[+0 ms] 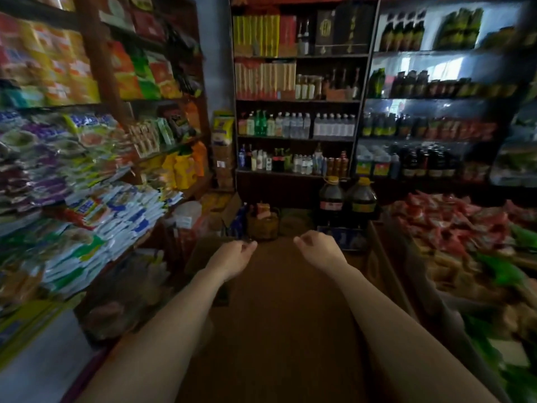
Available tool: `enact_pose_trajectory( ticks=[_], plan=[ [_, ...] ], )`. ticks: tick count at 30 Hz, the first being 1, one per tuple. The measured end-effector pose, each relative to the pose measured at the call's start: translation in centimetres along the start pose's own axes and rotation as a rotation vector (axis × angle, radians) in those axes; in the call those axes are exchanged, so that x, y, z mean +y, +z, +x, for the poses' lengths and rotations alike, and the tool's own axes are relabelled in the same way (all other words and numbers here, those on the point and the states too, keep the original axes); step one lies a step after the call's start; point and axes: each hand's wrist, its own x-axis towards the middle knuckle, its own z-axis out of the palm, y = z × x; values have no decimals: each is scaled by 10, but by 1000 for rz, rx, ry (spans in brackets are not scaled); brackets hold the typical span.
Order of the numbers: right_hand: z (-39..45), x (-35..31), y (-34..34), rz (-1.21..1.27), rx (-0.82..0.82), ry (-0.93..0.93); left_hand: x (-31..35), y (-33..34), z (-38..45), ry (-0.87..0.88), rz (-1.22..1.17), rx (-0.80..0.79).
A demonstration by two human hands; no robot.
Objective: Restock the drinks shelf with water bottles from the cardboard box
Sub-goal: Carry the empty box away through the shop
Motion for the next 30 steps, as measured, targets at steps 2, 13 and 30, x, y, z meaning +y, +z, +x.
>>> enact_pose_trajectory(
  ticks=[2,13,30],
  plan=[
    [49,1,5,23,-9,7,0,-6,52,-17,-18,10],
    [337,48,49,-106,-156,-72,-1,20,308,-108,-74,42],
    [731,-21,208,-182,-507,-437,-99,-17,607,-526,-237,309]
  ],
)
